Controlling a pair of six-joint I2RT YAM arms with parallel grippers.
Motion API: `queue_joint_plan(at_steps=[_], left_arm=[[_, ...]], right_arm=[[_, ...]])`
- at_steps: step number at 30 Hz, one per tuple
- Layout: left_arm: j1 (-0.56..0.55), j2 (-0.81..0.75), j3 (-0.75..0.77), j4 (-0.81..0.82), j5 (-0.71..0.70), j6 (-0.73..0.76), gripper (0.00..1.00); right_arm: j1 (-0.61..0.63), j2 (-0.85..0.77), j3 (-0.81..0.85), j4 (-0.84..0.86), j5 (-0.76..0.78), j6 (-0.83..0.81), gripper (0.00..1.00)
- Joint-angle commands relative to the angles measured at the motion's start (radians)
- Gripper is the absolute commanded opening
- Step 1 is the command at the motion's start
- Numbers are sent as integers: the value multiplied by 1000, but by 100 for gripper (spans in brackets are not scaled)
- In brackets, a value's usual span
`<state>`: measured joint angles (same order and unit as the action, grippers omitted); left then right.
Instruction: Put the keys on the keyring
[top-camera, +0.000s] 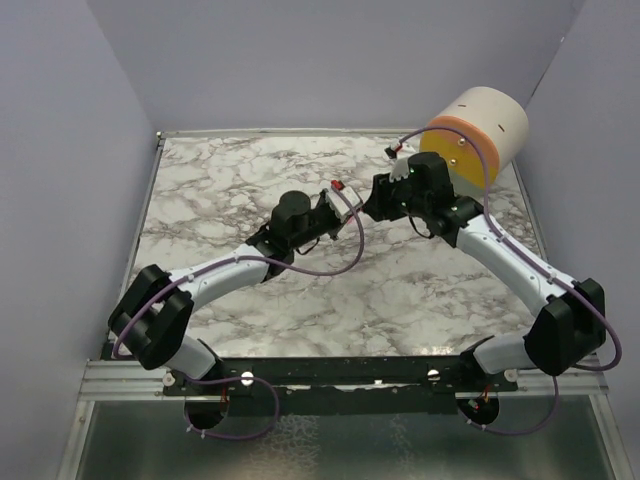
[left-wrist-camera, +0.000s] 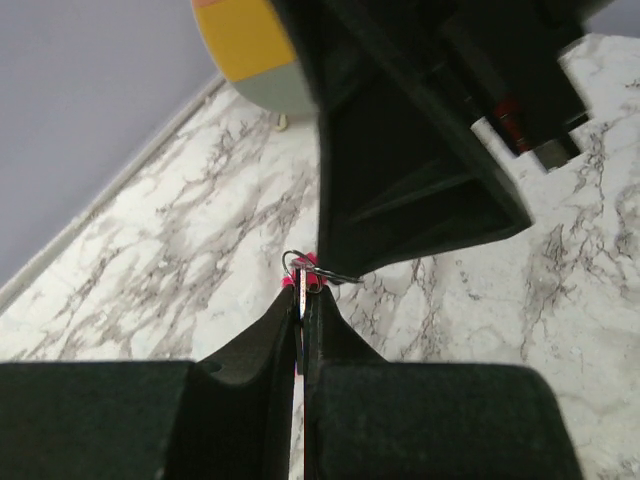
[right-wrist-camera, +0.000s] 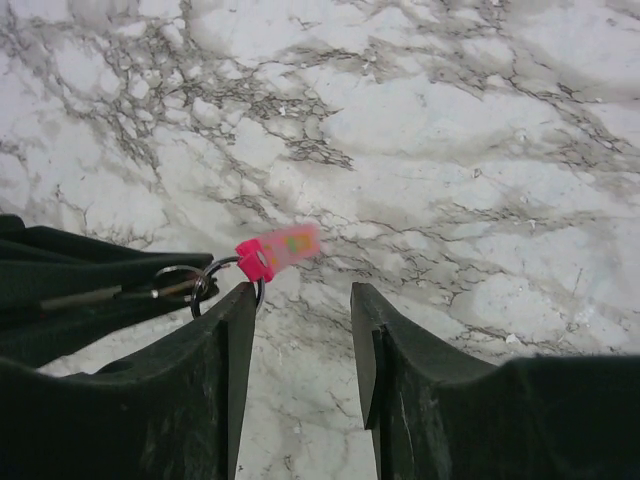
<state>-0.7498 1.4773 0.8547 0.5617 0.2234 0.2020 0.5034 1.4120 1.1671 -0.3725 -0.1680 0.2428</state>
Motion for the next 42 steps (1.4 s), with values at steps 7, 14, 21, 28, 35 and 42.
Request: queue_joint_plan(at_steps=[7, 14, 21, 28, 35, 42], left_arm=[[61, -10, 250, -473, 77, -69, 0], [71, 16, 356, -643, 92, -40, 0], [72, 86, 477, -795, 136, -7, 0], [70, 208, 601, -896, 178, 2, 0], [61, 337, 712, -944, 188, 15, 0], [20, 478, 906, -1081, 157, 50, 0]], right_arm=[[-38, -109, -70, -15, 218, -25, 45], [-72, -135, -129, 2, 263, -33, 46], [-78, -176, -168, 38, 251, -28, 46], [-84, -287, -233, 73, 273, -13, 46], [-86, -418, -294, 106, 320, -4, 46], [-86, -519, -339, 135, 363, 19, 47]])
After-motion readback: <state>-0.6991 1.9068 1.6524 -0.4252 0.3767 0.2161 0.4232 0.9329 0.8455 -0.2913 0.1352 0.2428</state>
